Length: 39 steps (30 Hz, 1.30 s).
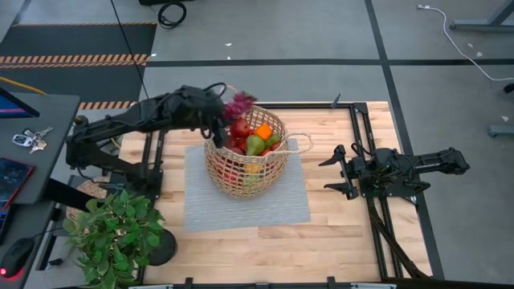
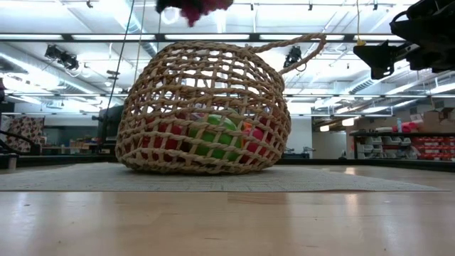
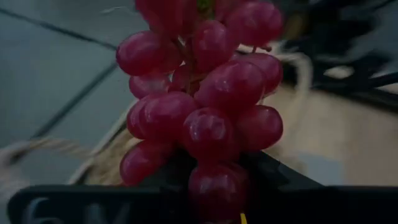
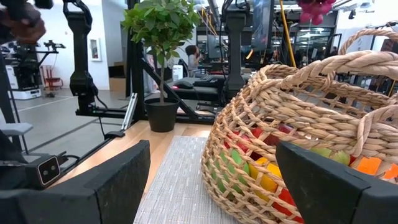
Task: Build produce basket
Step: Put the red grapes into the brown basket
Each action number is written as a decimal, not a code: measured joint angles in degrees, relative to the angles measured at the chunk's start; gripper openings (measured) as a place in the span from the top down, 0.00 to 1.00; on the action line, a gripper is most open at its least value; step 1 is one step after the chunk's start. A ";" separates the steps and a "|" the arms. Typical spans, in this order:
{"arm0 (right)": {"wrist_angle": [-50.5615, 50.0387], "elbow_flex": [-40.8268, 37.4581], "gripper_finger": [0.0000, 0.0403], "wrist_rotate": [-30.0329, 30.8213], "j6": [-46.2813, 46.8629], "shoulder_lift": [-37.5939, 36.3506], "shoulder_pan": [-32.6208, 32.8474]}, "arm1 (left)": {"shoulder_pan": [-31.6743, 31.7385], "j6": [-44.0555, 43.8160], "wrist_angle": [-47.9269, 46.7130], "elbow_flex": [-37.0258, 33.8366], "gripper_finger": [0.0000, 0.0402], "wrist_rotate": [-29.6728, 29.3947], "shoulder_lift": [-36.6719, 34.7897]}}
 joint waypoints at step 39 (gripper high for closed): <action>0.81 0.00 0.13 0.02 0.02 0.00 0.00 | -2.92 10.85 13.45 -0.02 0.76 -0.15 10.90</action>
